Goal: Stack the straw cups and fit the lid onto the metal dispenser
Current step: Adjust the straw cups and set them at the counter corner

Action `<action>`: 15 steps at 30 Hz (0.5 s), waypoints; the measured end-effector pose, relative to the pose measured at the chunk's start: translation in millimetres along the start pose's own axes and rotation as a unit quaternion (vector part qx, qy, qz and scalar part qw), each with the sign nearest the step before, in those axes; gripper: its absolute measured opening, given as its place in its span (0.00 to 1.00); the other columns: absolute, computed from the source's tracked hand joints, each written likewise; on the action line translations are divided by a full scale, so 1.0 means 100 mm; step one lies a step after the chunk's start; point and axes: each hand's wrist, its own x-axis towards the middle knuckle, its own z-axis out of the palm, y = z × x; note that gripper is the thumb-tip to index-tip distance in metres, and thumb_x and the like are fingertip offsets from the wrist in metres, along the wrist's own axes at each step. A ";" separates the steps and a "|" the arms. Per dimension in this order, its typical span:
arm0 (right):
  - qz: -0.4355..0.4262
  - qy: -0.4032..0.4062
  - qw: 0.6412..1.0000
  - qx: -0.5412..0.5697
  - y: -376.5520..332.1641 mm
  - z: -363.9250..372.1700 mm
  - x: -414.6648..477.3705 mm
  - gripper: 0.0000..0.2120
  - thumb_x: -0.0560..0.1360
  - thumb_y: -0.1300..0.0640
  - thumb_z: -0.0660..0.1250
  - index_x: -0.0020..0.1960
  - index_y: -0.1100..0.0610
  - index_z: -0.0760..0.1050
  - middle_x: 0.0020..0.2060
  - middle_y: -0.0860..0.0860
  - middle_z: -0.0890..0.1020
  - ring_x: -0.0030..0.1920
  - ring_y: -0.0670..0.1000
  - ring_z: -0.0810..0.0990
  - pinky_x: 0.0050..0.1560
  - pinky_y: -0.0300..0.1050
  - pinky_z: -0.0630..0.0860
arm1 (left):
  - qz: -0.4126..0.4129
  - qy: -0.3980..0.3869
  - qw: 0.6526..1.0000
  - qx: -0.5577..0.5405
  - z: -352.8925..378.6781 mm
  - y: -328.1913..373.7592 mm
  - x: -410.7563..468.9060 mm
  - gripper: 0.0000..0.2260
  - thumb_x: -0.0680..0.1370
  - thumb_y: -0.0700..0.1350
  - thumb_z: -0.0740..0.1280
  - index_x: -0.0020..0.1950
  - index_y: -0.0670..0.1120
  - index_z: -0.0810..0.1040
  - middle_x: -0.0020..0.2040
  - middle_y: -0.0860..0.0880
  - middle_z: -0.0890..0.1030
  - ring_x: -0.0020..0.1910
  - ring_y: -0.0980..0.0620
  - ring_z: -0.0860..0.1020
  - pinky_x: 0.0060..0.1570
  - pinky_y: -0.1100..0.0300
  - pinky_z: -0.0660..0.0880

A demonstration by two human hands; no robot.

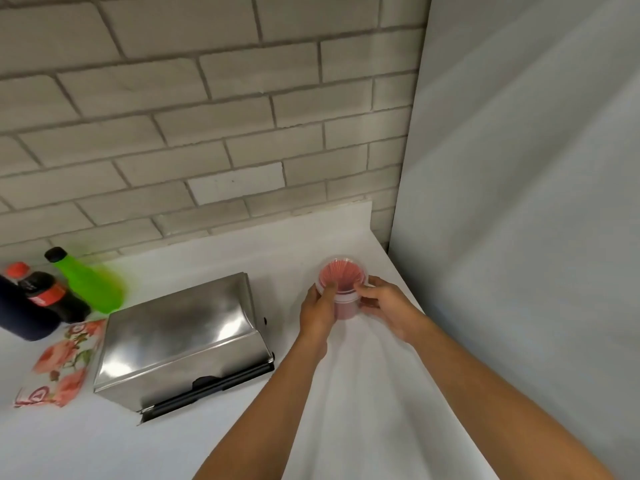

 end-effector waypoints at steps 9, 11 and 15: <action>0.001 -0.041 0.999 -0.017 -0.27 -0.10 0.62 0.18 0.79 0.51 0.72 0.68 0.53 0.79 0.58 0.50 0.87 0.61 0.52 0.85 0.66 0.48 0.78 | 0.020 0.045 0.998 0.029 0.17 0.25 0.46 0.13 0.79 0.57 0.66 0.61 0.57 0.82 0.58 0.53 0.85 0.57 0.50 0.83 0.63 0.44 0.81; 0.005 -0.048 0.999 -0.025 -0.32 -0.10 0.76 0.18 0.79 0.50 0.73 0.67 0.53 0.80 0.58 0.50 0.88 0.61 0.51 0.85 0.65 0.46 0.78 | 0.027 0.058 0.998 0.023 0.20 0.30 0.55 0.11 0.78 0.57 0.66 0.58 0.58 0.82 0.57 0.53 0.85 0.57 0.50 0.83 0.62 0.43 0.81; 0.003 -0.062 0.997 -0.042 -0.40 -0.11 1.01 0.19 0.78 0.48 0.73 0.66 0.52 0.80 0.57 0.48 0.88 0.60 0.49 0.85 0.65 0.46 0.78 | 0.043 0.073 0.996 -0.001 0.25 0.37 0.75 0.05 0.82 0.53 0.67 0.53 0.58 0.83 0.54 0.54 0.85 0.54 0.52 0.83 0.62 0.42 0.82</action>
